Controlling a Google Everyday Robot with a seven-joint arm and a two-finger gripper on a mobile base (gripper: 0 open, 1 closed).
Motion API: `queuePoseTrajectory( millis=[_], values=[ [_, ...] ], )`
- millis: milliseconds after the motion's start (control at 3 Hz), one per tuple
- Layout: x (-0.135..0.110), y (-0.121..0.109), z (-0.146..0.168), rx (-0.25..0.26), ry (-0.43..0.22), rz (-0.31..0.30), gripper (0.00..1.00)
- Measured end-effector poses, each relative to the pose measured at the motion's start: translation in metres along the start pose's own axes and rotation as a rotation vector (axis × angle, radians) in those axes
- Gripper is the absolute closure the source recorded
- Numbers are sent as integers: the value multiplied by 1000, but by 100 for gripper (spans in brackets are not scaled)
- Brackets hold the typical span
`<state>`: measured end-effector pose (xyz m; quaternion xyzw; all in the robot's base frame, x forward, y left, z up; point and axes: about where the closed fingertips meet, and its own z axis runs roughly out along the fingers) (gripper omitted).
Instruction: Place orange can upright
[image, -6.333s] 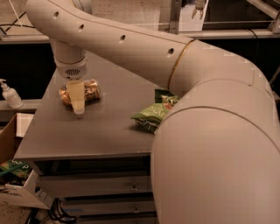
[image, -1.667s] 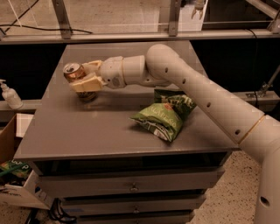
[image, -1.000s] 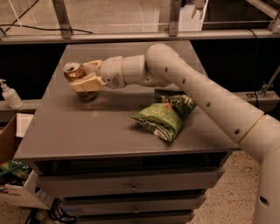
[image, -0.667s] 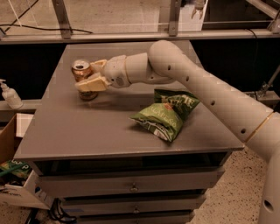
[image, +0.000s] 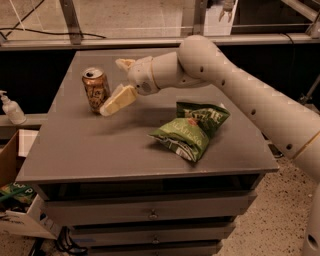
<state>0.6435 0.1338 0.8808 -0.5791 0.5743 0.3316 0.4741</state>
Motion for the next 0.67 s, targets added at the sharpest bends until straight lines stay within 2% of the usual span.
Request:
queuePoseTrajectory(
  millis=[333, 667],
  values=[
    [-9, -13, -27, 8, 47, -36, 0],
    [-9, -14, -30, 3, 49, -38, 0]
  ],
)
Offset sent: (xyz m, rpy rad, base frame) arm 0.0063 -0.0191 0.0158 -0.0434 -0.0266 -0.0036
